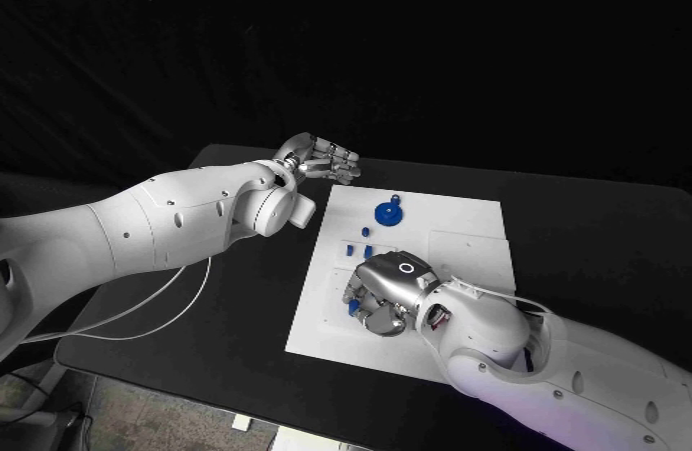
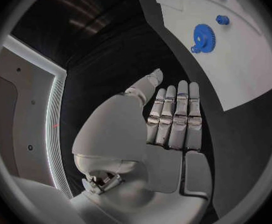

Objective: Assemble the parts on the task board

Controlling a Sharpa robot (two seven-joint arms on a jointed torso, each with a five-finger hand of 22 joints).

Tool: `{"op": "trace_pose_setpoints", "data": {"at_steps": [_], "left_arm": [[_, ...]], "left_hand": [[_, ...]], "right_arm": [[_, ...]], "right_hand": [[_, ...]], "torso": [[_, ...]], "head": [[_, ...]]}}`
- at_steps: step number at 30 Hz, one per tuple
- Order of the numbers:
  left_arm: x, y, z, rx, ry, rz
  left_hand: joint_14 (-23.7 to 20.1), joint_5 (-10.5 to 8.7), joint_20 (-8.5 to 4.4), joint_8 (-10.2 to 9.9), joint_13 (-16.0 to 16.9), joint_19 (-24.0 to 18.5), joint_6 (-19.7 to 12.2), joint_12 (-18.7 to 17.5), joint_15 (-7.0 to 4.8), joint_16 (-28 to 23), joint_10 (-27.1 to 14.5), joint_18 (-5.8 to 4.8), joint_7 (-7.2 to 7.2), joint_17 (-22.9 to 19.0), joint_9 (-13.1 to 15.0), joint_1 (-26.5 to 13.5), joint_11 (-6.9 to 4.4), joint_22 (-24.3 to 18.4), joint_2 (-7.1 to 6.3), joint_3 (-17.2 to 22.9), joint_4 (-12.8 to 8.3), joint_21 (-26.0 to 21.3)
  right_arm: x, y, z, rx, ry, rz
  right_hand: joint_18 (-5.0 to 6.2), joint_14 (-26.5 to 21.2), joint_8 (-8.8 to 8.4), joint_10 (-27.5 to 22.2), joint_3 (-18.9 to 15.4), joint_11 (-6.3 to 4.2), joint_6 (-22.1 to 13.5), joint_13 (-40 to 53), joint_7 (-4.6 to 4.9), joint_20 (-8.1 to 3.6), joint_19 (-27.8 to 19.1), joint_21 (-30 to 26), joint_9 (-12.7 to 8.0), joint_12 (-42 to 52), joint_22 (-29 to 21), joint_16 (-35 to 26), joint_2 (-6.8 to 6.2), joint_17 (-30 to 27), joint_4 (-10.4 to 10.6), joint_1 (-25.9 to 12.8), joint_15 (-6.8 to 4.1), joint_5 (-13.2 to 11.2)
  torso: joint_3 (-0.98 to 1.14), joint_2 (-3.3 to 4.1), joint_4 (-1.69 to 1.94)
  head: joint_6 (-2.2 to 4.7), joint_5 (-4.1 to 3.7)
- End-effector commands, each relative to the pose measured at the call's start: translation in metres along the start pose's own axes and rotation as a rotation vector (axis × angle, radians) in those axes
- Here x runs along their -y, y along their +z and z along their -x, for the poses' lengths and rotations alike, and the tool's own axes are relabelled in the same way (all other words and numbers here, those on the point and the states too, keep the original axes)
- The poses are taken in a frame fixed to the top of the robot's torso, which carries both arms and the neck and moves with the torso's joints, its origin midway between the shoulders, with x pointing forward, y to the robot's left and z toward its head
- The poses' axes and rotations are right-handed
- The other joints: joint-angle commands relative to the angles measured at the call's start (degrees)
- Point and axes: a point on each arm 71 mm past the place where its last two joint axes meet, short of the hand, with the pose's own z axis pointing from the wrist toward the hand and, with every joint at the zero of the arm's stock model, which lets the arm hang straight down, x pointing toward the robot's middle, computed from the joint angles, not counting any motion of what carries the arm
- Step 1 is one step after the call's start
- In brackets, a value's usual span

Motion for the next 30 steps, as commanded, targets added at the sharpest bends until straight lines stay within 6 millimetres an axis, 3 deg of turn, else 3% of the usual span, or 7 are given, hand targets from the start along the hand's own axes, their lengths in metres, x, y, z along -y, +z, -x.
{"op": "trace_pose_setpoints", "data": {"at_steps": [1, 11, 14, 15, 18, 23, 30], "left_arm": [[0.001, 0.0, -0.002, -0.013, -0.008, -0.002], [0.001, 0.0, -0.001, -0.014, -0.008, 0.002], [0.0, 0.0, -0.001, -0.014, -0.008, 0.003], [0.0, 0.0, -0.001, -0.014, -0.008, 0.004], [0.0, 0.0, 0.0, -0.014, -0.008, 0.005], [0.0, 0.0, 0.0, -0.013, -0.008, 0.006], [-0.001, 0.0, 0.002, -0.01, -0.007, 0.007]], "left_hand": [[-0.02, 0.32, 0.17, 0.13, 0.05, -0.02, 0.05, 0.23, 0.16, -0.2, -0.3, 0.19, 0.18, 0.09, -0.03, 0.19, -0.04, 0.08, 0.53, -0.23, -0.02, 0.12], [-0.11, 0.29, 0.2, 0.13, 0.05, -0.05, 0.0, 0.23, 0.2, -0.22, -0.42, 0.2, 0.2, 0.09, -0.03, 0.27, 0.0, -0.1, 0.5, -0.3, 0.0, 0.12], [-0.11, 0.29, 0.2, 0.13, 0.05, -0.05, 0.0, 0.23, 0.2, -0.22, -0.42, 0.2, 0.2, 0.09, -0.03, 0.27, 0.0, -0.1, 0.5, -0.3, 0.0, 0.12], [-0.11, 0.29, 0.2, 0.13, 0.05, -0.05, 0.0, 0.23, 0.2, -0.22, -0.42, 0.2, 0.2, 0.09, -0.03, 0.27, 0.0, -0.1, 0.5, -0.3, 0.0, 0.12], [-0.11, 0.29, 0.2, 0.13, 0.05, -0.05, 0.0, 0.23, 0.2, -0.22, -0.42, 0.2, 0.2, 0.09, -0.03, 0.27, 0.0, -0.1, 0.5, -0.3, 0.0, 0.12], [-0.11, 0.29, 0.2, 0.13, 0.05, -0.05, 0.0, 0.23, 0.2, -0.22, -0.42, 0.2, 0.2, 0.09, -0.03, 0.27, 0.0, -0.1, 0.5, -0.3, 0.0, 0.12], [-0.19, 0.31, 0.24, 0.12, 0.05, -0.08, -0.03, 0.23, 0.23, -0.25, -0.53, 0.2, 0.22, 0.09, -0.04, 0.33, 0.03, -0.17, 0.45, -0.36, 0.0, 0.11]], "right_arm": [[0.0, 0.0, -0.007, -0.048, -0.011, -0.001], [0.003, -0.001, -0.008, -0.036, 0.011, -0.011], [0.004, -0.002, -0.006, -0.019, 0.022, -0.012], [0.004, -0.002, -0.006, -0.009, 0.027, -0.011], [0.003, -0.002, -0.003, 0.02, 0.042, -0.008], [0.003, -0.005, 0.001, 0.072, 0.062, -0.008], [0.005, -0.012, 0.009, 0.121, 0.1, -0.008]], "right_hand": [[0.91, -0.05, 0.19, -1.59, -1.8, 0.4, -1.41, -0.14, 0.01, 0.13, 2.5, -0.54, -0.23, 0.12, -0.13, -0.23, -1.17, 0.04, 0.7, -1.51, 0.07, 0.93], [2.45, 0.02, 0.15, -9.22, -5.87, 2.7, -7.19, -0.25, 0.62, 1.61, 2.6, -2.6, -0.45, 0.12, -1.44, -0.35, -4.49, -0.63, 2.29, -2.55, 1.6, 2.9], [3.41, 0.0, 0.21, -13.09, -12.47, 3.65, -10.08, -0.25, 0.35, 2.49, 2.64, -3.3, -0.5, 0.17, -2.33, -0.22, -4.5, -1.19, 3.08, -0.66, 2.34, 2.67], [3.84, -0.08, 0.28, -14.72, -16.12, 4.16, -10.84, -0.32, 0.55, 2.94, 2.63, -3.43, -0.47, 0.14, -2.77, -0.04, -4.31, -1.5, 3.96, 0.53, 2.65, 2.13], [4.54, -0.2, 0.24, -17.43, -21.06, 4.82, -12.51, -0.25, -0.47, 3.46, 2.63, -3.75, -0.49, 0.26, -3.71, 0.44, -5.17, -2.05, 7.23, 2.89, 3.24, 1.29], [5.22, -0.52, 0.14, -19.23, -22.31, 5.34, -13.64, -0.34, -0.79, 3.91, 2.57, -3.58, -0.53, 0.13, -5.7, 1.26, -6.75, -3.08, 11.68, 5.75, 3.59, 1.21], [5.47, -0.61, 0.08, -19.69, -23.76, 5.47, -15.83, -0.33, -1.28, 4.02, 2.54, -3.66, -0.57, 0.14, -7.14, 1.63, -7.53, -3.59, 13.54, 6.48, 3.69, 0.97]], "torso": [[0.05, 0.02, -0.04], [0.17, 0.02, -0.02], [0.19, 0.02, -0.03], [0.19, 0.02, -0.03], [0.21, 0.03, -0.04], [0.2, 0.01, 0.0], [0.19, 0.0, -0.16]], "head": [[-0.04, -0.01], [-0.03, -0.07], [-0.02, -0.09], [-0.02, -0.09], [0.06, -0.18], [0.19, -0.39], [0.6, -1.04]]}}
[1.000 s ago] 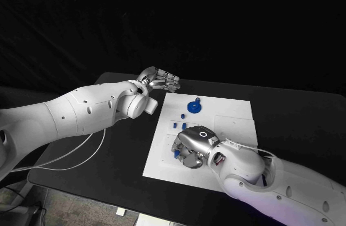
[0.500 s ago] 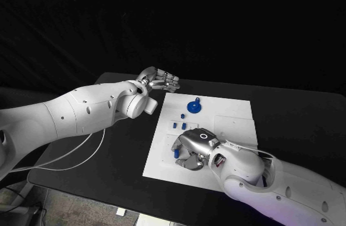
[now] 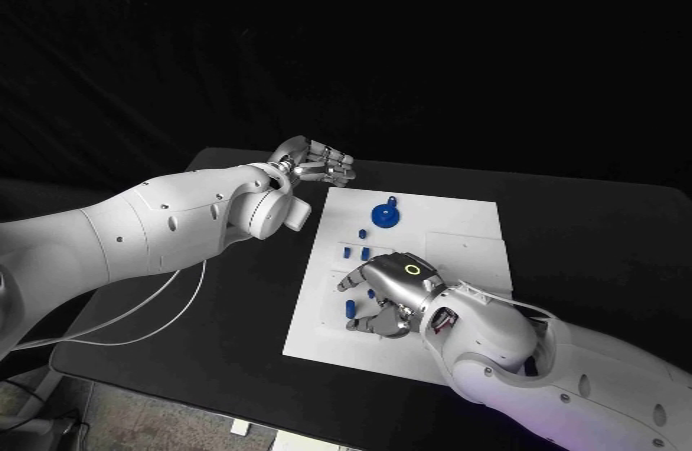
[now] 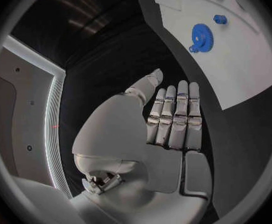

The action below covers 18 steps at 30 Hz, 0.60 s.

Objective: Assemble the parts on the task board

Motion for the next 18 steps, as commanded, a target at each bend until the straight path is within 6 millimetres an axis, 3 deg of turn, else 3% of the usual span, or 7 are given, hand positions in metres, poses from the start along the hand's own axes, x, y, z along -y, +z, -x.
{"op": "trace_pose_setpoints", "data": {"at_steps": [1, 5, 8, 10, 13, 17, 18], "left_arm": [[0.001, 0.0, -0.001, -0.011, -0.007, -0.003], [0.0, 0.0, 0.0, -0.01, -0.007, -0.003], [0.0, 0.0, 0.001, -0.008, -0.006, -0.002], [-0.001, 0.0, 0.003, -0.005, -0.005, -0.004], [-0.003, -0.002, 0.006, -0.001, -0.008, -0.01], [-0.004, -0.003, 0.01, 0.003, -0.017, -0.022], [-0.005, -0.004, 0.011, 0.007, -0.018, -0.022]], "left_hand": [[-0.19, 0.31, 0.24, 0.12, 0.06, -0.08, -0.03, 0.23, 0.23, -0.25, -0.53, 0.2, 0.22, 0.09, -0.04, 0.33, 0.03, -0.05, 0.45, -0.36, 0.0, 0.11], [-0.19, 0.31, 0.24, 0.12, 0.06, -0.08, -0.03, 0.23, 0.23, -0.25, -0.53, 0.2, 0.22, 0.09, -0.04, 0.33, 0.03, -0.05, 0.45, -0.36, 0.0, 0.11], [-0.17, 0.31, 0.24, 0.12, 0.06, -0.07, -0.04, 0.24, 0.23, -0.23, -0.52, 0.2, 0.22, 0.09, -0.04, 0.31, 0.03, -0.06, 0.46, -0.38, 0.03, 0.11], [-0.11, 0.3, 0.24, 0.13, 0.06, -0.04, -0.05, 0.25, 0.22, -0.2, -0.47, 0.21, 0.22, 0.1, -0.03, 0.25, 0.02, -0.09, 0.49, -0.42, 0.1, 0.13], [-0.34, 0.17, 0.31, 0.12, 0.05, -0.04, -0.06, 0.24, 0.3, -0.32, -0.19, 0.2, 0.18, 0.06, -0.04, -0.06, -0.08, -0.27, 0.45, -0.49, 0.26, 0.06], [-0.27, -0.09, 0.46, 0.13, 0.04, 0.11, -0.27, 0.2, 0.28, -0.57, 0.42, 0.22, 0.13, 0.09, -0.04, -0.67, -0.32, -1.28, 0.42, -0.57, 0.67, -0.05], [-0.14, -0.37, 0.52, 0.13, 0.05, 0.28, -0.29, 0.22, 0.29, -0.66, 0.49, 0.15, 0.07, 0.1, -0.04, -1.25, -0.35, -2.16, 0.32, -0.86, 1.19, -0.1]], "right_arm": [[0.0, -0.004, 0.009, 0.069, 0.05, 0.005], [0.012, -0.01, 0.026, 0.098, 0.11, -0.025], [0.025, -0.015, 0.039, 0.111, 0.155, -0.061], [0.038, -0.02, 0.049, 0.113, 0.182, -0.095], [0.061, -0.031, 0.062, 0.103, 0.228, -0.156], [0.096, -0.049, 0.076, 0.053, 0.303, -0.269], [0.109, -0.056, 0.078, 0.02, 0.337, -0.32]], "right_hand": [[2.16, 0.04, -0.16, 0.08, -0.09, -0.09, -1.0, -0.02, -0.04, 0.44, 2.45, -0.14, -0.1, -0.06, -0.25, 0.21, 0.06, -0.08, 0.58, 0.46, 0.37, -0.26], [1.78, 0.09, -0.1, 3.43, -0.09, -0.94, 0.17, 0.04, 0.5, 0.05, 2.41, 0.56, -0.05, -0.19, -0.52, 0.22, 1.19, -0.35, 0.19, -0.5, -0.12, -0.31], [0.55, 0.28, 0.0, 10.49, 0.94, -2.93, 2.33, 0.1, 2.28, -0.83, 2.44, 1.49, -0.02, 0.28, -0.26, 0.15, 3.78, -0.49, -0.35, -2.51, -1.42, 0.2], [-0.67, 0.47, -0.02, 14.97, 2.51, -3.62, 4.36, 0.18, 3.24, -1.74, 2.45, 2.2, 0.03, -0.06, 0.02, 0.12, 4.5, -0.6, -0.37, -4.0, -1.97, 0.66], [-1.9, 0.56, 0.08, 19.3, 3.89, -5.02, 6.95, 0.45, 2.22, -2.68, 2.43, 3.06, 0.21, 0.17, 0.36, 0.09, 4.82, -0.67, -0.04, -5.21, -2.87, -0.46], [-2.88, 0.72, 0.25, 25.27, 3.67, -6.95, 9.47, 2.26, 1.02, -3.78, 2.52, 3.87, 0.55, 1.3, 0.69, 0.16, 5.46, -0.53, -0.21, -5.71, -4.06, -0.13], [-3.12, 0.66, 0.37, 28.84, 2.86, -8.18, 11.03, 4.71, 0.29, -4.56, 2.43, 3.14, 0.81, 3.25, 0.33, -0.08, 5.63, -0.6, -0.35, -6.11, -4.93, 0.24]], "torso": [[-0.04, -0.01, -0.12], [-0.04, -0.06, -0.19], [-0.02, -0.1, -0.4], [-0.03, -0.15, -0.61], [-0.01, -0.21, -0.91], [0.04, -0.3, -1.15], [0.04, -0.35, -1.21]], "head": [[0.32, -0.55], [0.61, -1.17], [0.97, -1.71], [1.14, -2.0], [1.4, -2.78], [2.07, -4.03], [2.15, -4.6]]}}
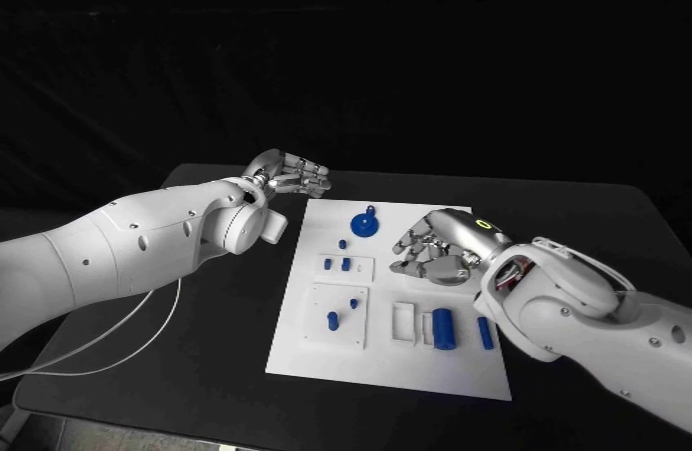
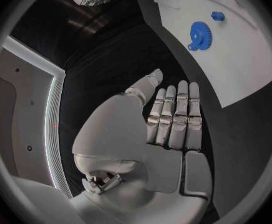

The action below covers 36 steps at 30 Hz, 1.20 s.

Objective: Assemble the parts on the task board

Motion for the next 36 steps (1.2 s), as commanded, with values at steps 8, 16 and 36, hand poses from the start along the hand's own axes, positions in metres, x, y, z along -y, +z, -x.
{"op": "trace_pose_setpoints", "data": {"at_steps": [8, 16, 36], "left_arm": [[-0.004, -0.008, 0.009, 0.004, -0.04, -0.022], [-0.01, -0.016, 0.011, -0.02, -0.052, -0.021], [-0.011, -0.025, 0.0, -0.058, -0.136, -0.052]], "left_hand": [[2.29, -2.39, 0.33, 0.16, 0.1, 4.26, -0.6, 0.23, -0.29, -0.85, 2.9, -0.67, -0.23, 0.19, -0.01, -1.06, -0.81, -15.86, 1.7, -17.65, 8.97, -0.03], [4.85, -3.47, -0.39, 0.18, 0.16, 5.56, -0.52, 0.33, -0.97, -1.1, 4.86, -1.69, -0.33, 0.31, 0.0, -3.17, -1.37, -21.74, 0.53, -21.75, 11.67, 0.14], [0.01, -2.14, 1.16, 0.18, 0.13, 5.87, -1.28, 0.28, 0.72, -1.64, 0.6, -0.34, 0.19, 0.08, 0.0, -5.47, 0.05, -27.93, -3.13, -21.02, 19.86, 0.39]], "right_arm": [[0.068, -0.032, 0.01, -0.317, 0.247, -0.349], [0.084, -0.053, 0.005, -0.47, 0.33, -0.545], [0.068, -0.054, -0.034, -0.598, 0.284, -0.603]], "right_hand": [[-2.71, 0.28, -0.15, -6.7, -2.67, -2.49, 1.22, 41.05, -1.15, -2.4, 2.84, 5.09, 1.41, 30.65, 2.43, 1.75, 1.4, 1.98, 0.64, -2.74, -1.85, 0.77], [-2.72, -0.38, -0.16, -6.19, -2.62, -2.48, 0.72, 55.43, -1.26, -2.28, 3.17, 13.32, 4.23, 42.71, 7.11, 6.57, 1.93, 7.99, 1.87, -5.08, -1.75, 2.11], [-2.84, 0.02, -0.18, -4.84, -13.98, -1.78, -2.74, 59.52, -0.29, -1.7, 3.14, 15.0, 1.6, 42.61, 10.62, 8.63, 5.02, 13.39, 2.42, -8.5, -1.2, 6.94]], "torso": [[0.29, -0.23, -1.14], [0.41, -0.59, -1.84], [-0.13, -0.77, -2.02]], "head": [[0.4, -2.73], [-0.06, -3.35], [-0.82, -4.32]]}}
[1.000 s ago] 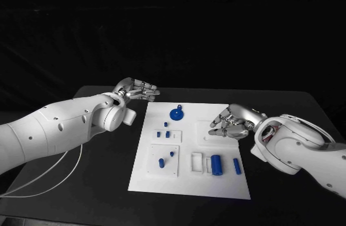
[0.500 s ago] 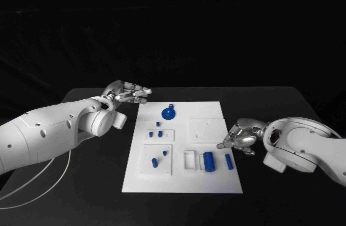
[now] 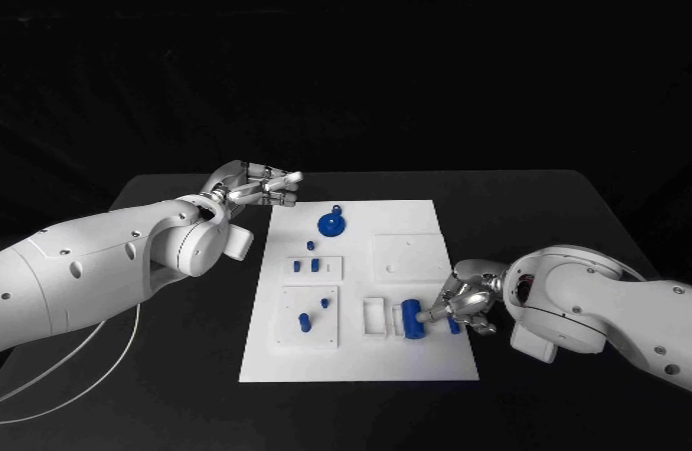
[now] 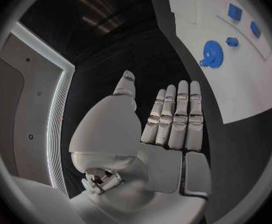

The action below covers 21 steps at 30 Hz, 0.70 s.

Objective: Assemble the parts on the task board

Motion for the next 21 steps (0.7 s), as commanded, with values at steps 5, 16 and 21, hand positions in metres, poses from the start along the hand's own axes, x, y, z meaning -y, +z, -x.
{"op": "trace_pose_setpoints", "data": {"at_steps": [5, 16, 21], "left_arm": [[0.001, 0.0, -0.003, -0.012, -0.042, -0.019], [0.0, 0.0, -0.004, -0.017, -0.044, -0.009], [0.0, -0.001, -0.004, -0.02, -0.044, -0.004]], "left_hand": [[-0.31, 0.2, 0.31, 0.19, 0.04, 0.11, -0.17, 0.28, 0.02, -0.17, -0.45, 0.61, -0.06, -0.04, 0.01, 0.2, 0.03, -0.38, -0.37, -0.09, 0.35, 0.43], [-0.23, 0.21, 0.3, 0.18, 0.04, 0.24, -0.22, 0.28, 0.01, -0.15, -0.59, 0.64, -0.04, -0.03, 0.0, 0.24, 0.07, -0.97, -0.38, -0.09, 0.33, 0.51], [-0.23, 0.21, 0.3, 0.18, 0.04, 0.24, -0.22, 0.28, 0.01, -0.15, -0.59, 0.64, -0.04, -0.03, 0.0, 0.24, 0.07, -0.97, -0.38, -0.09, 0.33, 0.51]], "right_arm": [[-0.003, 0.006, -0.01, -0.016, -0.046, -0.036], [-0.01, 0.019, -0.02, 0.014, -0.062, -0.035], [-0.014, 0.024, -0.025, 0.017, -0.07, -0.034]], "right_hand": [[-0.71, 0.33, -0.2, 0.75, -1.98, 0.06, 0.12, 1.05, -0.03, 0.41, 3.11, 0.03, -0.17, 0.55, 0.89, 0.66, 0.23, 1.28, 0.41, -0.84, 0.25, 1.23], [-0.72, 0.47, -0.2, 0.91, -5.08, 0.05, 0.22, 1.7, -0.08, 0.39, 3.2, 0.29, -0.11, 0.95, 1.57, 1.07, 1.27, 2.13, -0.23, -0.82, 0.23, 2.48], [-0.74, 0.48, -0.2, 0.93, -5.15, 0.06, 0.24, 1.93, -0.07, 0.41, 3.22, 0.5, -0.08, 1.24, 1.79, 1.27, 1.36, 2.41, -0.3, -0.54, 0.24, 2.68]], "torso": [[-0.01, 0.03, -0.03], [0.0, 0.09, -0.03], [-0.07, 0.09, -0.03]], "head": [[-0.31, 0.15], [-0.42, 0.36], [-0.44, 0.54]]}}
